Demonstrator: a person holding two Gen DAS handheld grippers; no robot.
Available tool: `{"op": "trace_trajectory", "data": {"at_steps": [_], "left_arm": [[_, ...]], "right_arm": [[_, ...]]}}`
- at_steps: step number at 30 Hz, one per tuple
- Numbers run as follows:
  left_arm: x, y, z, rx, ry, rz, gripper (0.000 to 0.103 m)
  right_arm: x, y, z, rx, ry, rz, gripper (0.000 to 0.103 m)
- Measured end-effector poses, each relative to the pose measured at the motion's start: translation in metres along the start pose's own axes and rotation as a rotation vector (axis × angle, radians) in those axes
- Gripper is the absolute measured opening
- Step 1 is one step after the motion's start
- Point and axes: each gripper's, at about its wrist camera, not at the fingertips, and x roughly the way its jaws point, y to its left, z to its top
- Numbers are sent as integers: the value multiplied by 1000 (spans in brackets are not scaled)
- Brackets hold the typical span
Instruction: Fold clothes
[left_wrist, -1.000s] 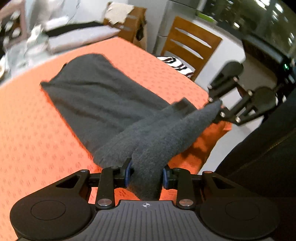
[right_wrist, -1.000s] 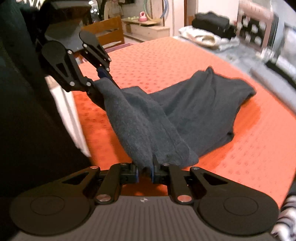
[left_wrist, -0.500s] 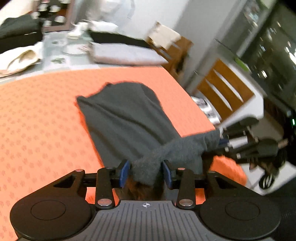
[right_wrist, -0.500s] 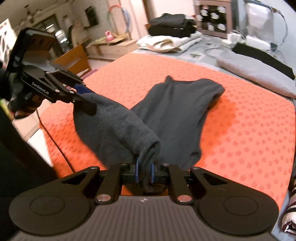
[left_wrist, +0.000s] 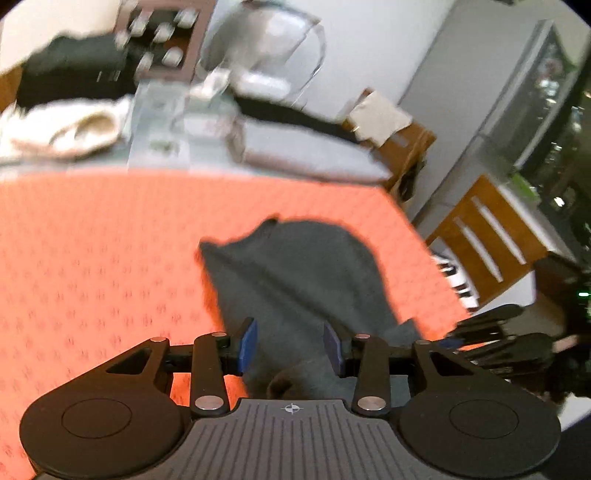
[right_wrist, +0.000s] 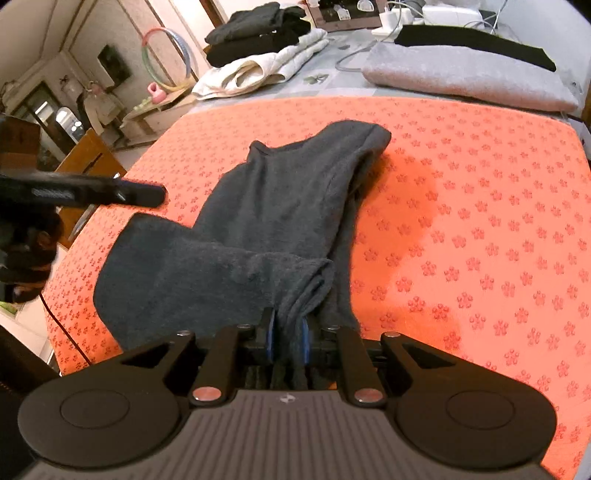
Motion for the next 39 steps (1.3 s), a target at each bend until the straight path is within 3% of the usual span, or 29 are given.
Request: {"op": "trace_trajectory", "data": {"at_steps": [5,9,12,16,20,24,29,33,36,39], "left_arm": [[-24,-10,-2,46,53,-99,41],[-18,-15,-18,70,125,-150,38],[-1,-15,-30,78,167,-121,36],[15,-12,-37,88,164,-42,36],[32,-10,-47,104,168,20,36],[44,-10,-57,117,149,63,41],[27,-15,-53,85,99,82,40],[7,-26,-57,108,65,63,41],[-1,-29,-65,104,64,70,42],[-7,-32,-75,130,68,75,54]], "right_arm": [[-21,17,0,-78,-33,-91,23],[-37,39,7,-207,-73,-167,23],[-38,52,12,-278,-95,-126,23],[-13,62,15,-361,-47,-85,23],[17,59,7,-393,10,-110,23],[30,57,-2,-424,8,-124,23],[15,63,0,-400,-19,-144,23],[-4,70,-2,-377,-69,-158,35],[-11,71,-7,-353,-82,-181,35],[-19,72,-17,-329,-93,-194,38]]}}
